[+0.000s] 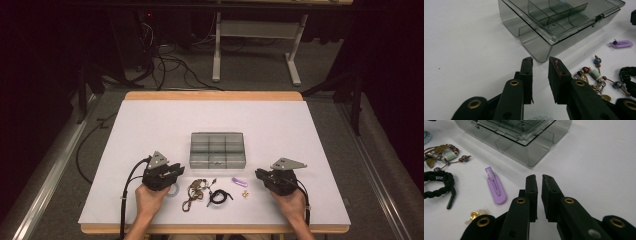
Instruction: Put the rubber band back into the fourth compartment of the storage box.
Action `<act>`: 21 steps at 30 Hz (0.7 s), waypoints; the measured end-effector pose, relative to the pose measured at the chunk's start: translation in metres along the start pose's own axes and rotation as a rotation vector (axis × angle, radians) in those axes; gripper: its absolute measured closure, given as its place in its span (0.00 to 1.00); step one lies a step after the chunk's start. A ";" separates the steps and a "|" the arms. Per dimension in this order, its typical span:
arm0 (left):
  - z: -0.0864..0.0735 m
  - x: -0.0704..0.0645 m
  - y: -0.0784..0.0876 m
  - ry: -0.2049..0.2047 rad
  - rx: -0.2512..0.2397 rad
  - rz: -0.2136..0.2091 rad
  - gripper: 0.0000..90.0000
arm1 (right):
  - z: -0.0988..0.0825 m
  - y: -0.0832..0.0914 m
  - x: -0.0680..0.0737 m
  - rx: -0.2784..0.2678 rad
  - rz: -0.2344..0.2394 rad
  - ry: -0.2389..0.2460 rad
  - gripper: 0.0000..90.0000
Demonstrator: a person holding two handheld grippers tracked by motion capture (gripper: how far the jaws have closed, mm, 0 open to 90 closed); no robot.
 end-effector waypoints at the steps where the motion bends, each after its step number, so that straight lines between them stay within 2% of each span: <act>1: 0.000 -0.002 0.000 -0.010 0.003 -0.002 0.85 | 0.000 0.000 0.002 0.002 0.004 0.003 0.95; 4: 0.000 -0.005 0.001 -0.023 0.001 -0.008 0.90 | 0.002 -0.003 0.007 0.002 0.015 0.009 0.98; 7: 0.000 -0.010 0.002 -0.054 -0.003 0.001 0.95 | 0.006 -0.005 0.013 -0.006 0.024 0.026 1.00; 10: 0.000 -0.013 -0.001 -0.068 0.001 0.009 0.99 | 0.007 -0.005 0.016 -0.013 0.017 0.043 1.00; 15: 0.002 -0.015 -0.006 -0.061 0.011 0.015 1.00 | 0.009 -0.006 0.015 -0.016 0.018 0.026 1.00; 21: 0.005 -0.015 -0.008 -0.049 0.003 0.048 1.00 | 0.015 -0.006 0.014 -0.021 0.005 0.019 1.00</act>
Point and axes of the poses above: each handheld gripper's, and its own axes: y roughly backward along the jaws, z roughly out of its top, x roughly to its left, the point moved 6 cm from there along -y, roughly forward along the jaws, and after that the axes turned 14 degrees about x, right-handed, at the moved point
